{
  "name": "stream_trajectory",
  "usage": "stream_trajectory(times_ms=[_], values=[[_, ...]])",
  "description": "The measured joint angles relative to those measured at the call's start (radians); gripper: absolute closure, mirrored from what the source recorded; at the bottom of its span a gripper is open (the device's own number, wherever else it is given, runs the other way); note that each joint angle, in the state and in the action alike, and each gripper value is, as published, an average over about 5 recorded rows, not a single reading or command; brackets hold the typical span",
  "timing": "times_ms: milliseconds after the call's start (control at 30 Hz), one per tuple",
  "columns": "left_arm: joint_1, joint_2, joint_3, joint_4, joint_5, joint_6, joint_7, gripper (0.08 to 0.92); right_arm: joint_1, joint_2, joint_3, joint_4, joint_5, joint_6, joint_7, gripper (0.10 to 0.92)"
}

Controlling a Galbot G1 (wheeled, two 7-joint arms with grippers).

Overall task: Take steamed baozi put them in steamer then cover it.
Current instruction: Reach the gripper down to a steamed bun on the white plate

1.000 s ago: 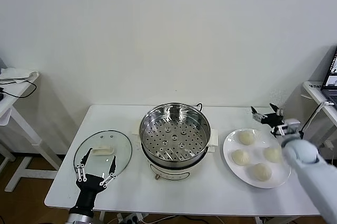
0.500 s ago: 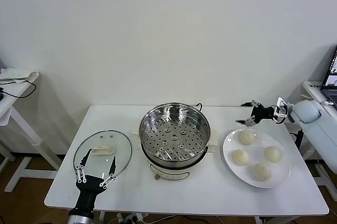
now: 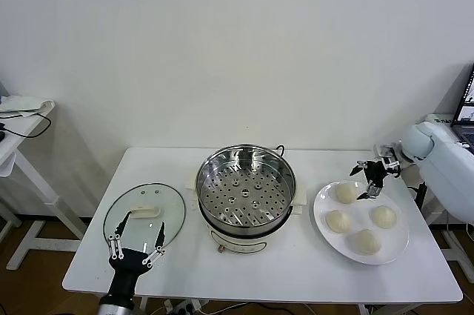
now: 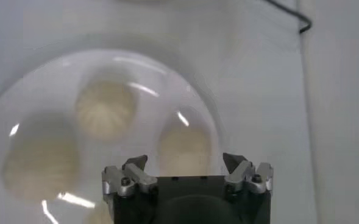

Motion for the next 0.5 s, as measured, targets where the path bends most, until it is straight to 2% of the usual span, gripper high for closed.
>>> stream_trajectory(times_ms=[500], values=[[0.011,-0.008,-0.009,-0.002,-0.002,-0.001,-0.001,0.177,-0.020,0.080,-0.014,-0.066,-0.069,0.003,0.063,0.203]])
